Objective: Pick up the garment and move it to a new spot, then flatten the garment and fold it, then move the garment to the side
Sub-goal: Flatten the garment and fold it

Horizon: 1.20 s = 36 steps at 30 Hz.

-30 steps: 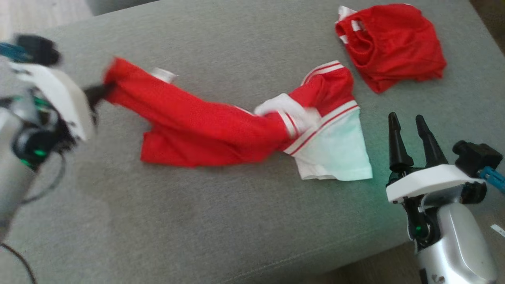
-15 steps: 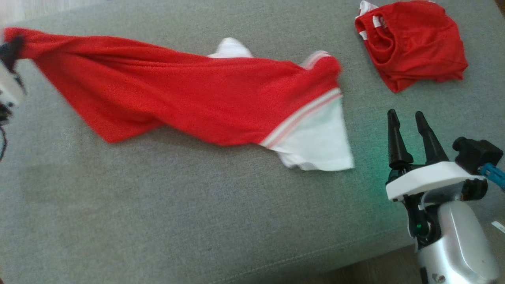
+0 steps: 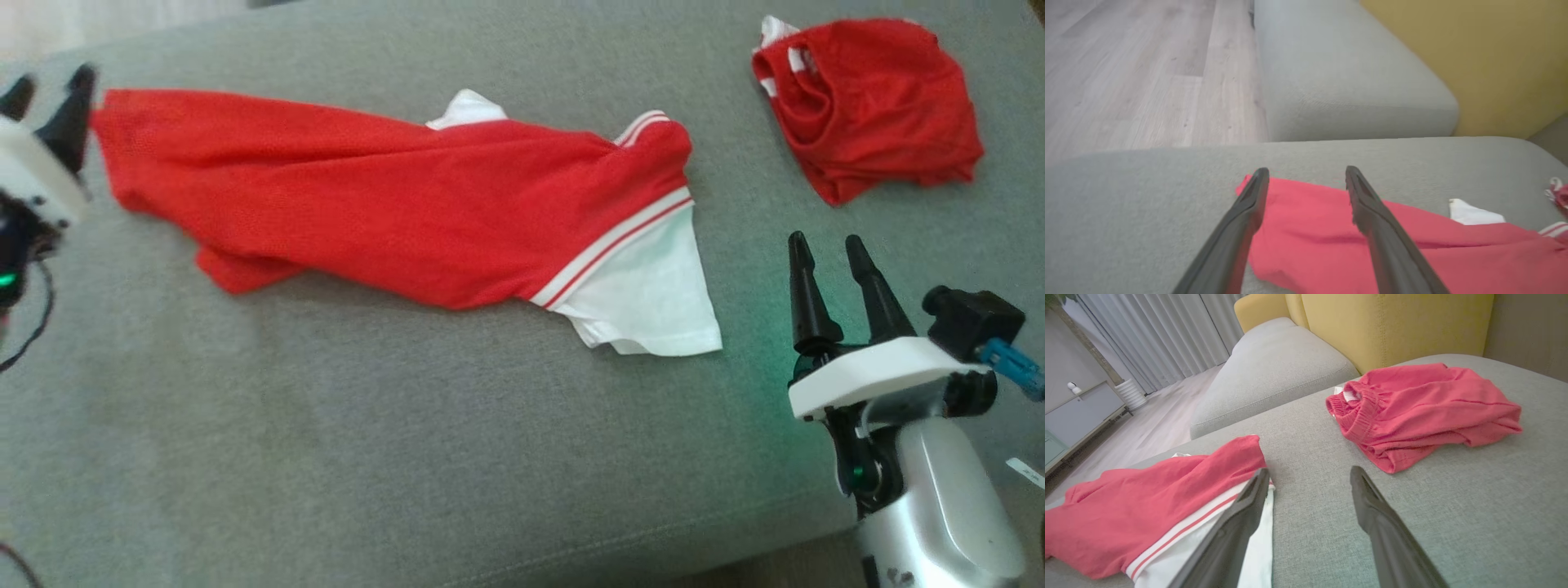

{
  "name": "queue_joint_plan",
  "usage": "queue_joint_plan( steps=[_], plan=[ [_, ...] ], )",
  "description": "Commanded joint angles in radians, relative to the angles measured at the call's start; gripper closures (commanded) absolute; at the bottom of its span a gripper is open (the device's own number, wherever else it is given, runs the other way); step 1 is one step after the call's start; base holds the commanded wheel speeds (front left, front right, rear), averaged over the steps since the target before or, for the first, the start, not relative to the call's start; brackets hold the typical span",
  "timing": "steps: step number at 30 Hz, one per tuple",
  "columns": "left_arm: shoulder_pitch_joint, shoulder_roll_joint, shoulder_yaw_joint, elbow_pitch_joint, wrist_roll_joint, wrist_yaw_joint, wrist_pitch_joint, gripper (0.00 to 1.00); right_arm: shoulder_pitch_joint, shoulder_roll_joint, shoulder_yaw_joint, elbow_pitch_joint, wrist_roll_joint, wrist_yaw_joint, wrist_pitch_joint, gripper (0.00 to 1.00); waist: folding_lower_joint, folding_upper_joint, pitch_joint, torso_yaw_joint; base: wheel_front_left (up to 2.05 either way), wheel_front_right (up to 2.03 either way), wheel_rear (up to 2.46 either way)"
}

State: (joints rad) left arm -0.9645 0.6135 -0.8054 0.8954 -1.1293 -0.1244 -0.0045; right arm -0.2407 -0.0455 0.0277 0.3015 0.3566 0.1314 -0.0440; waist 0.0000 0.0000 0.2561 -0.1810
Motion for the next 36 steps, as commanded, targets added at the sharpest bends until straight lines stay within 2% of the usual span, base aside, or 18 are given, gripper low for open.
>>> queue_joint_plan(
  steps=[1, 5, 7, 13, 19, 23, 33, 34, 36],
  plan=[
    [-0.031, 0.046, 0.019, -0.053, 0.006, -0.006, -0.029, 0.00, -0.017, -0.005, 0.023, -0.029, -0.004, -0.001, -0.011, 0.00, 0.0000, 0.0000, -0.028, 0.027, 0.00, 0.00, 0.00],
    [0.024, 0.042, 0.001, -0.130, 0.002, -0.006, -0.091, 0.00, -0.004, -0.005, 0.022, -0.024, -0.011, -0.001, -0.016, 0.00, 0.0000, 0.0000, -0.067, 0.068, 0.00, 0.00, 0.00],
    [0.066, 0.036, -0.011, -0.151, -0.009, -0.006, -0.088, 0.00, 0.001, -0.005, 0.024, -0.023, -0.015, -0.001, -0.014, 0.00, 0.0000, 0.0000, -0.082, 0.086, 0.00, 0.00, 0.00],
    [0.179, 0.030, -0.093, -0.240, -0.072, -0.006, 0.089, 0.00, 0.004, -0.005, 0.026, -0.032, -0.022, -0.001, -0.001, 0.00, 0.0000, 0.0000, -0.103, 0.112, 0.00, 0.00, 0.00],
    [0.208, 0.049, -0.132, -0.297, -0.136, -0.006, 0.225, 0.00, -0.001, -0.005, 0.043, -0.037, -0.011, -0.001, 0.002, 0.00, 0.0000, 0.0000, -0.081, 0.077, 0.00, 0.00, 0.00],
    [0.193, 0.050, -0.142, -0.270, -0.153, -0.006, 0.281, 0.00, -0.011, -0.005, 0.051, -0.034, -0.003, -0.001, -0.003, 0.00, 0.0000, 0.0000, -0.053, 0.042, 0.00, 0.00, 0.00],
    [0.148, 0.031, -0.140, -0.198, -0.190, -0.006, 0.318, 0.00, -0.033, -0.005, 0.065, -0.011, 0.015, -0.001, -0.031, 0.00, 0.0000, 0.0000, -0.014, -0.013, 0.00, 0.00, 0.00],
    [0.144, 0.031, -0.144, -0.195, -0.189, -0.006, 0.321, 0.13, -0.035, -0.005, 0.066, -0.007, 0.016, -0.001, -0.033, 0.00, 0.0000, 0.0000, -0.013, -0.014, 0.00, 0.00, 0.00],
    [0.134, 0.031, -0.149, -0.197, -0.186, -0.006, 0.312, 0.94, -0.037, -0.005, 0.065, 0.000, 0.017, -0.001, -0.038, 0.00, 0.0000, 0.0000, -0.013, -0.013, 0.00, 0.00, 0.00]
  ],
)
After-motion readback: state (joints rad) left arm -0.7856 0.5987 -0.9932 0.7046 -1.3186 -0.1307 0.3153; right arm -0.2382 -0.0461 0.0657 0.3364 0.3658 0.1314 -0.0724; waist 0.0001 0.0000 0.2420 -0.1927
